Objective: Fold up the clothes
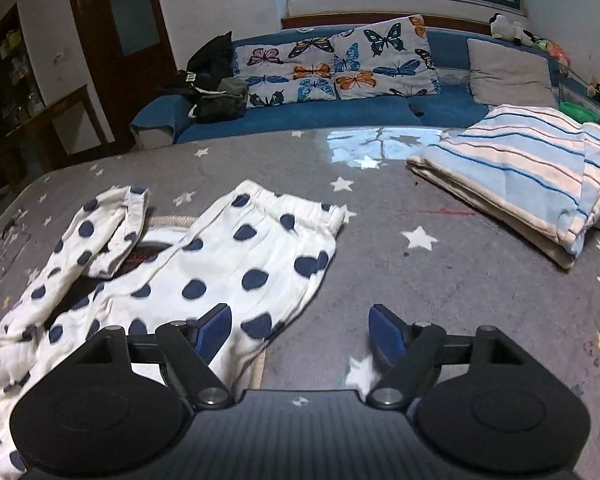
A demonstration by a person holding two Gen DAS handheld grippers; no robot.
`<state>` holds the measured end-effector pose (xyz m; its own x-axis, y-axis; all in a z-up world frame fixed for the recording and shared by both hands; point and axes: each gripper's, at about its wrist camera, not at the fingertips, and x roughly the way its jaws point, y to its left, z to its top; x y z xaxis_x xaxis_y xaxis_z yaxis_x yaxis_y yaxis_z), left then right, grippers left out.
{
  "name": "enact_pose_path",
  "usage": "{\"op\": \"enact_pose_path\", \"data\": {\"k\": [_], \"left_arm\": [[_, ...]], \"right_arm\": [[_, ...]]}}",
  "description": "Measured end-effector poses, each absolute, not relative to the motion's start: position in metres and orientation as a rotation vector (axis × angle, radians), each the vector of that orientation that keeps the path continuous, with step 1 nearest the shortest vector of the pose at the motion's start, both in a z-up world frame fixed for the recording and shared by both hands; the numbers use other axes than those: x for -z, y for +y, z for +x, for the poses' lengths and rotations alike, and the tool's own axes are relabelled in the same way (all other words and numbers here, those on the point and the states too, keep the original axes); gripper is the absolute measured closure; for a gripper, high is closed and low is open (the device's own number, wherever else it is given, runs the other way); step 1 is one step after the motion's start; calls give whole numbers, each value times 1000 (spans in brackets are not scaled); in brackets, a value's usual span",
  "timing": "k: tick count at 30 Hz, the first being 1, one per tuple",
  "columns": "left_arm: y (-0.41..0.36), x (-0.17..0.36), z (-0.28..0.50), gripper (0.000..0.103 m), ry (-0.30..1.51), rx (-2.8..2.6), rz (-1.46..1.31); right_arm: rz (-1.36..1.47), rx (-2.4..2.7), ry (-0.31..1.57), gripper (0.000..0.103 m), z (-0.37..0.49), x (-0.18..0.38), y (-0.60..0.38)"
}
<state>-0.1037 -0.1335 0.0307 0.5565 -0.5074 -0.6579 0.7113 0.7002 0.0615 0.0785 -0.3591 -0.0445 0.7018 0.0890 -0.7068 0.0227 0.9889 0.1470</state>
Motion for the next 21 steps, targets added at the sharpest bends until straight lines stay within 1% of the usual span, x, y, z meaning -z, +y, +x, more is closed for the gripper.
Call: {"op": "enact_pose_path", "data": {"k": [3,8,11,12,13,18,21], "left_arm": [[-136,-41,-113,90,649,893,277],[-142,-30,-121,90,692,1016,283],[-144,-25,-125,90,716,1050,294],[-144,-23,-126,90,722,1052,292],[-145,-23,-125,90,730,1053,285],[-146,-20,-123,90,751,1063,260],[-148,-18,-122,89,765,1072,253]], "right_arm": [[135,-28,786,25,89,43,-359],[88,-20,786,27,109,44,-355],[49,-26,794,44,122,48,-351],[43,-33,795,56,124,49,-350],[38,-40,796,58,127,50,-349],[-17,-53,735,58,131,45,-339],[-42,-112,782,58,142,49,-331]]}}
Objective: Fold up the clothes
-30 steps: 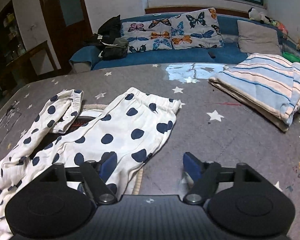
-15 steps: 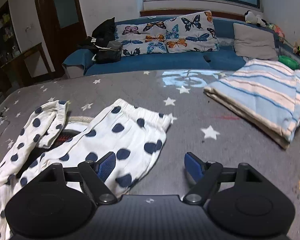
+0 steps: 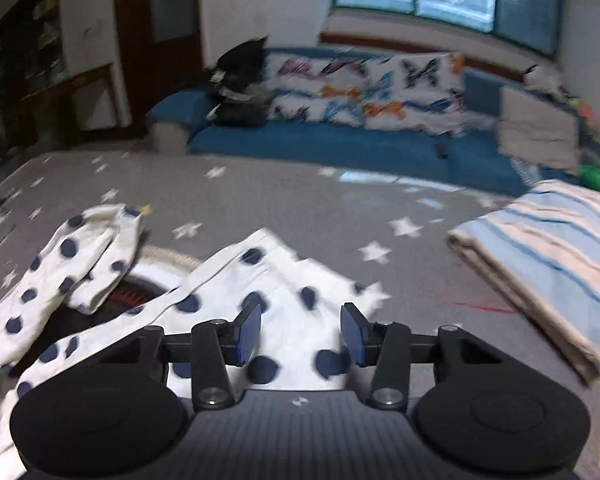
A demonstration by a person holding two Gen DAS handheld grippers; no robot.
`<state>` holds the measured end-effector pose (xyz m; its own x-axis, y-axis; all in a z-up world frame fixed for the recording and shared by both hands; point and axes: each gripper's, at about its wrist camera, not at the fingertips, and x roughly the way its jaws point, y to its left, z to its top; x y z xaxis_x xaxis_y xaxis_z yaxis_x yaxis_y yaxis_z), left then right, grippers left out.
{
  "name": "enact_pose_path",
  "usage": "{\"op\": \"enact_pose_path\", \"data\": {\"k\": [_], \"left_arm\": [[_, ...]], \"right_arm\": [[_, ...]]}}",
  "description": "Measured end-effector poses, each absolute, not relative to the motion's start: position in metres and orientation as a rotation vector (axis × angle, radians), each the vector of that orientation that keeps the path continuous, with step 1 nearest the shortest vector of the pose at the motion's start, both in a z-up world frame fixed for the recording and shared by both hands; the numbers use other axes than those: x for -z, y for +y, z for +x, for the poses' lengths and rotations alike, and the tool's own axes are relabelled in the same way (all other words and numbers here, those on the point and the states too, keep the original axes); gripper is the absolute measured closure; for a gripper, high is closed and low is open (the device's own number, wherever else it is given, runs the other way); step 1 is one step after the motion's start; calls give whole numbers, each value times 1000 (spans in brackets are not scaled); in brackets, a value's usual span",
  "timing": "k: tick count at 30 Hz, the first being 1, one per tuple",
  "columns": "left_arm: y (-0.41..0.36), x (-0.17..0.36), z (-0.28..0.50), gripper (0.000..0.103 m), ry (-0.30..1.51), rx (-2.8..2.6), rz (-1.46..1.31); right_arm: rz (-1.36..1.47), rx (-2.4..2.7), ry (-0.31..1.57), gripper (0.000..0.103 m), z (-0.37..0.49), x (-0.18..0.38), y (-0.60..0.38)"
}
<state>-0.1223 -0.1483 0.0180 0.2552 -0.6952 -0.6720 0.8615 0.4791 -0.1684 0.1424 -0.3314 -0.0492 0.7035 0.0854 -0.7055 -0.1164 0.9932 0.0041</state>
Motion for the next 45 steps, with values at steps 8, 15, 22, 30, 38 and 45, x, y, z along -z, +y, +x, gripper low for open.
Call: {"op": "enact_pose_path", "data": {"k": [8,15,22,30,38,45], "left_arm": [[-151,-15,-111,86,785,1069,216],[-162,-11,-101,84,786,1056,190],[-168,-8,-111,81,766,1052,202],[-144,-29,-123,41,664,902,205],[-97,-52,-132,0,581,666,123],[-61,-43,-109,0,613,337,21]], "right_arm": [[-24,-79,822,55,178,64,-336],[-28,-31,812,53,209,66,-345],[-59,-40,810,54,210,53,-338],[-30,-268,857,54,181,34,-288],[-42,-401,895,54,165,38,-231],[25,-395,926,56,172,49,-216]]}}
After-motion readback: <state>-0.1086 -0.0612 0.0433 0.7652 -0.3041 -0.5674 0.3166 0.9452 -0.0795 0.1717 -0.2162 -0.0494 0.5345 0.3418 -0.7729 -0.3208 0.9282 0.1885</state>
